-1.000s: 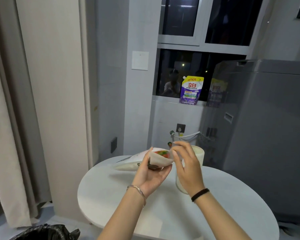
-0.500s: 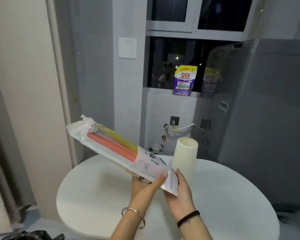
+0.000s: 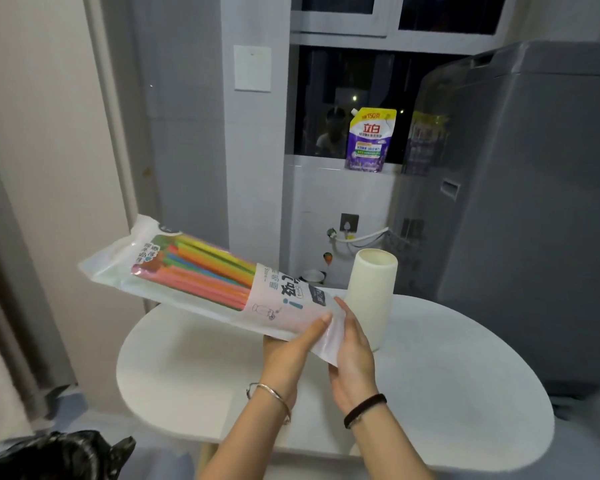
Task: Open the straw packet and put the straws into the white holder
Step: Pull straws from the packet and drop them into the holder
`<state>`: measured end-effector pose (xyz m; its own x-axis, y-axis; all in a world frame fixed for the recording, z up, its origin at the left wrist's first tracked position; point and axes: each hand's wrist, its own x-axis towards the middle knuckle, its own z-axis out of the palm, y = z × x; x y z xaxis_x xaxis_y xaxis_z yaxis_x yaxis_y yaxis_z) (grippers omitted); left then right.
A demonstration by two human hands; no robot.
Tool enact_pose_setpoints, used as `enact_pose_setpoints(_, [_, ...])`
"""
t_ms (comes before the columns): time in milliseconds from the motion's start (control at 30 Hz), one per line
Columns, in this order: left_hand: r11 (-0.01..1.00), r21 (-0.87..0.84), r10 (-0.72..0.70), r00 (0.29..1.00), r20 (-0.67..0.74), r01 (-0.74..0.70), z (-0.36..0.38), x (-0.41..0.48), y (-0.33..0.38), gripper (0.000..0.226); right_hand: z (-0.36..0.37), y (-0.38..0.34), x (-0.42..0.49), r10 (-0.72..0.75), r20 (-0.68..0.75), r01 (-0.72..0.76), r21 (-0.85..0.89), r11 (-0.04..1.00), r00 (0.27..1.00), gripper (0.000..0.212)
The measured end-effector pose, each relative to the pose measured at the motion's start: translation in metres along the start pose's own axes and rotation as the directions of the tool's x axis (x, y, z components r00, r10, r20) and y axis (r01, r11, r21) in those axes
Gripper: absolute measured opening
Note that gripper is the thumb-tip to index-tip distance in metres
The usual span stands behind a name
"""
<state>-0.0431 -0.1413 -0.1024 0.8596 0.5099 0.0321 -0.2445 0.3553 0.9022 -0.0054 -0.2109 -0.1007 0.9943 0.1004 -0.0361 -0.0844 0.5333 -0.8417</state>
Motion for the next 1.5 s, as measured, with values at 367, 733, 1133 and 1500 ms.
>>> enact_pose_setpoints(367, [0.938,-0.313,-0.139,0.989,0.058,0.15,-0.002,-0.006,0.007,0.073,-0.01,-0.006,-0.003,-0.291,0.129,0.318,-0.328,0.889,0.948,0.017])
enact_pose_setpoints(733, [0.881,-0.451,-0.195,0.978,-0.073,0.142,-0.006,0.007,0.009,0.057,-0.027,-0.023,0.005,-0.413,-0.002,0.371,-0.434,0.821,0.911,0.022])
enact_pose_setpoints(1133, [0.85,-0.501,-0.221,0.973,-0.061,0.162,-0.007,0.015,0.005,0.052,-0.036,-0.043,0.01,-0.25,-0.061,0.242,-0.115,0.963,0.966,0.014])
enact_pose_setpoints(1500, [0.824,-0.521,-0.284,0.958,-0.037,0.224,0.003,0.012,0.004,0.05,-0.035,-0.049,0.012,-0.235,-0.174,0.209,-0.154,0.966,0.956,0.028])
